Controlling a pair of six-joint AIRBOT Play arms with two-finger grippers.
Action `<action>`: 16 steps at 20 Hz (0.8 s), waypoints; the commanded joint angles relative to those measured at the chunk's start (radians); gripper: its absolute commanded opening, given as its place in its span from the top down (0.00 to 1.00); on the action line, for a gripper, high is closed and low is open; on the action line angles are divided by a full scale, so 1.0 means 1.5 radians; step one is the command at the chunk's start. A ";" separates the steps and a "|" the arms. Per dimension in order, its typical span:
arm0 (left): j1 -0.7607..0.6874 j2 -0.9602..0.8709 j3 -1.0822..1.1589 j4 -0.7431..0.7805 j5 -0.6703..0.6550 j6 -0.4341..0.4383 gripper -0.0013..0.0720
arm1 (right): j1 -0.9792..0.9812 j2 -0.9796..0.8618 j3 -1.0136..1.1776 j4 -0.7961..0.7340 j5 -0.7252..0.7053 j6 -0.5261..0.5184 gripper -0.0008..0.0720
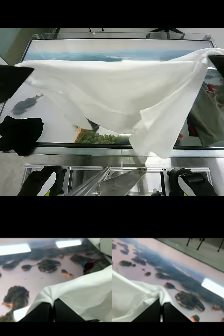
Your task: Fold the shirts.
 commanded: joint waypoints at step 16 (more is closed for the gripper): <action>0.087 -0.647 -0.034 -0.032 0.145 0.161 0.05 | -0.091 -0.577 -0.021 0.102 0.082 0.082 0.35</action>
